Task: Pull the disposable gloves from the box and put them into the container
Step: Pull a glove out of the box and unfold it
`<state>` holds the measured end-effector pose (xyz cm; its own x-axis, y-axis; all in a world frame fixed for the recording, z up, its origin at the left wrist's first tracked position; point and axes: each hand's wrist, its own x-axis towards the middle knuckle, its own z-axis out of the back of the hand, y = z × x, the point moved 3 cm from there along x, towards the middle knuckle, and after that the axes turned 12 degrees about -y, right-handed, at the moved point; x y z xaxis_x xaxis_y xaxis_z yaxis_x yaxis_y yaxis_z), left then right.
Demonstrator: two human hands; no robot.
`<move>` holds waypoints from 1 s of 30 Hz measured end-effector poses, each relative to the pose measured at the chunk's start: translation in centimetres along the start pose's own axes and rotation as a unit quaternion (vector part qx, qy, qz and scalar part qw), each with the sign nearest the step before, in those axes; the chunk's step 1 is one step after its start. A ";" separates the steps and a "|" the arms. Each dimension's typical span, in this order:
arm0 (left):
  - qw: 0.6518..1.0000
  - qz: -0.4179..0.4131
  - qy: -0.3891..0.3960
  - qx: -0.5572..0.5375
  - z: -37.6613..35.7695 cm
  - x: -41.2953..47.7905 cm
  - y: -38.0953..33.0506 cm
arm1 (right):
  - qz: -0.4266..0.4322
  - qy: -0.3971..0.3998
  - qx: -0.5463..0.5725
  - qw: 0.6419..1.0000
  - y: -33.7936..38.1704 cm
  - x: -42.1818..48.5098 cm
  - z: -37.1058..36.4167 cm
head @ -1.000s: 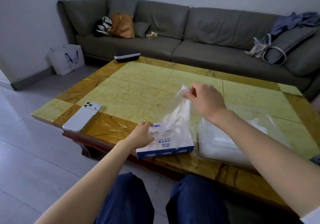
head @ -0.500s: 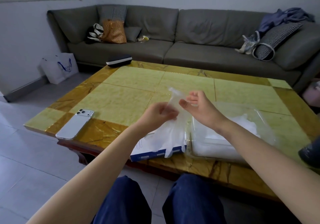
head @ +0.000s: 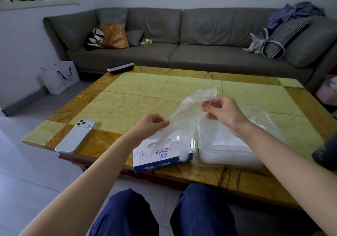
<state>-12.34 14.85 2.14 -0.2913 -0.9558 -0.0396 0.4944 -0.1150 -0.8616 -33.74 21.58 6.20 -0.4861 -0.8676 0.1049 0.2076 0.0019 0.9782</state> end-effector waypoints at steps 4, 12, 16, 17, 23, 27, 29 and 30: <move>0.999 -0.013 -0.034 0.002 0.2 1.4 -2.5 | 0.053 0.033 -0.097 0.993 0.5 0.4 1.5; 0.939 -0.260 0.124 0.189 -4.5 1.8 -10.8 | 0.110 0.173 -0.248 0.947 2.3 0.1 3.8; 0.936 -0.275 0.107 0.195 -6.8 2.6 -12.5 | 0.073 0.152 -0.341 0.925 0.8 0.4 5.4; 0.938 -0.273 0.103 0.189 -7.4 2.7 -13.0 | 0.060 0.146 -0.344 0.925 0.2 0.4 5.7; 0.939 -0.282 0.060 0.190 -10.2 4.1 -15.1 | 0.052 -0.036 -0.296 0.953 -2.1 2.7 8.8; 0.945 -0.300 -0.011 0.131 -11.2 4.7 -16.8 | 0.127 -0.179 -0.289 0.932 -0.2 3.6 11.6; 0.939 -0.319 -0.063 0.109 -11.5 4.6 -17.8 | 0.201 -0.233 -0.287 0.907 1.1 3.5 12.8; 0.937 -0.327 -0.090 0.088 -11.6 4.5 -18.4 | 0.236 -0.256 -0.286 0.893 1.6 3.5 13.3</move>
<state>-32.22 15.78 11.91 -0.4442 -0.6936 0.5671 0.3903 -0.7195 -0.5744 -46.42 25.17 10.53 -0.5246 -0.4960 0.6920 0.8198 -0.0748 0.5678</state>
